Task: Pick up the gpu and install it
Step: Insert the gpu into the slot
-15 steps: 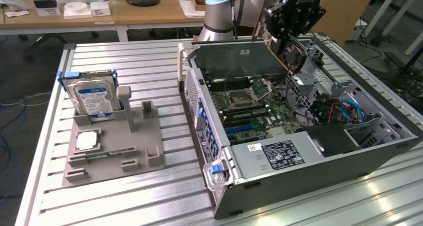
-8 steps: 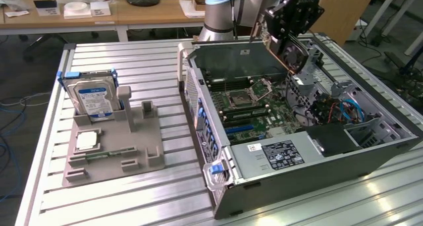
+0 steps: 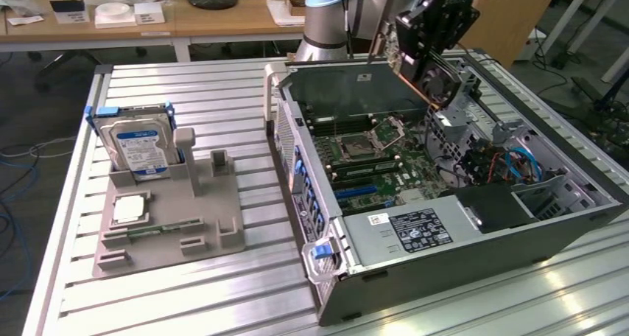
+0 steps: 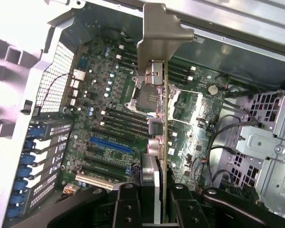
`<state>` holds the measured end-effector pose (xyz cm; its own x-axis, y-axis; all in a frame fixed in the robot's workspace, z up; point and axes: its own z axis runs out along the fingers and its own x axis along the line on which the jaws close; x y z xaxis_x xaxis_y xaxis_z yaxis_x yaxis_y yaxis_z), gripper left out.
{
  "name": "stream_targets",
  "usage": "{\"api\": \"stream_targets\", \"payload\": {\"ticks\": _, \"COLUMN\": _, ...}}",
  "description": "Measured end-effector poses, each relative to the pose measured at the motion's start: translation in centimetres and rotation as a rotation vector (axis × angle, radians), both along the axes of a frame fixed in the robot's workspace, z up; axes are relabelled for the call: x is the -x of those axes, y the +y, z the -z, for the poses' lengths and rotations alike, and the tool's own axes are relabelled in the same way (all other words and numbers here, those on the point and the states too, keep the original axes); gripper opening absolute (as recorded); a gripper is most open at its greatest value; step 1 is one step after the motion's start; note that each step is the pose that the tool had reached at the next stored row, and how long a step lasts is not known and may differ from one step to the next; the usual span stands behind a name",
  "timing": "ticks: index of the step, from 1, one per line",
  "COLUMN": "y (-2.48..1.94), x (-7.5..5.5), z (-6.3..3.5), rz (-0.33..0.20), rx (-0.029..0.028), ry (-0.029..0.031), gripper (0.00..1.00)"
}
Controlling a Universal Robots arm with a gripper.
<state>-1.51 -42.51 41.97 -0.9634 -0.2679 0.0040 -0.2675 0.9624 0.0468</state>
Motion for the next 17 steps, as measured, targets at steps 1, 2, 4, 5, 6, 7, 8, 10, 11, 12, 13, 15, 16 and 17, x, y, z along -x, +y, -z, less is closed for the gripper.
{"api": "stream_targets", "payload": {"ticks": 1, "y": 0.0, "x": 0.0, "z": 0.0, "rz": -0.009, "rx": 0.0, "ry": 0.0, "gripper": 0.28}}
{"api": "stream_targets", "payload": {"ticks": 2, "y": 0.0, "x": 0.0, "z": 0.0, "rz": -0.019, "rx": -0.0001, "ry": -0.0001, "gripper": 0.28}}
{"api": "stream_targets", "payload": {"ticks": 4, "y": 0.0, "x": 0.0, "z": 0.0, "rz": -0.037, "rx": -0.0001, "ry": 0.0, "gripper": 0.28}}
{"api": "stream_targets", "payload": {"ticks": 5, "y": 0.0, "x": 0.0, "z": 0.0, "rz": -0.046, "rx": -0.0001, "ry": 0.0, "gripper": 0.28}}
{"api": "stream_targets", "payload": {"ticks": 6, "y": 0.0, "x": 0.0, "z": 0.0, "rz": -0.055, "rx": -0.0002, "ry": 0.0, "gripper": 0.28}}
{"api": "stream_targets", "payload": {"ticks": 7, "y": 0.0, "x": 0.0, "z": 0.0, "rz": -0.063, "rx": -0.0003, "ry": 0.0, "gripper": 0.28}}
{"api": "stream_targets", "payload": {"ticks": 8, "y": 0.0, "x": 0.0, "z": 0.0, "rz": -0.071, "rx": -0.0003, "ry": 0.0, "gripper": 0.28}}
{"api": "stream_targets", "payload": {"ticks": 10, "y": 0.0, "x": 0.0, "z": 0.0, "rz": -0.087, "rx": -0.0005, "ry": 0.0, "gripper": 0.28}}
{"api": "stream_targets", "payload": {"ticks": 11, "y": 0.0, "x": 0.0, "z": 0.0, "rz": -0.095, "rx": -0.0005, "ry": 0.0, "gripper": 0.28}}
{"api": "stream_targets", "payload": {"ticks": 12, "y": 0.0, "x": 0.0, "z": 0.0, "rz": -0.102, "rx": -0.0006, "ry": 0.0, "gripper": 0.28}}
{"api": "stream_targets", "payload": {"ticks": 13, "y": 0.0, "x": 0.0, "z": 0.0, "rz": -0.11, "rx": -0.0007, "ry": 0.0, "gripper": 0.28}}
{"api": "stream_targets", "payload": {"ticks": 15, "y": 0.0, "x": 0.0, "z": 0.0, "rz": -0.128, "rx": -0.0008, "ry": -0.0001, "gripper": 0.28}}
{"api": "stream_targets", "payload": {"ticks": 16, "y": 0.0, "x": 0.0, "z": 0.0, "rz": -0.136, "rx": -0.0007, "ry": 0.0, "gripper": 0.28}}
{"api": "stream_targets", "payload": {"ticks": 17, "y": 0.0, "x": 0.0, "z": 0.0, "rz": -0.146, "rx": -0.0008, "ry": 0.0, "gripper": 0.28}}
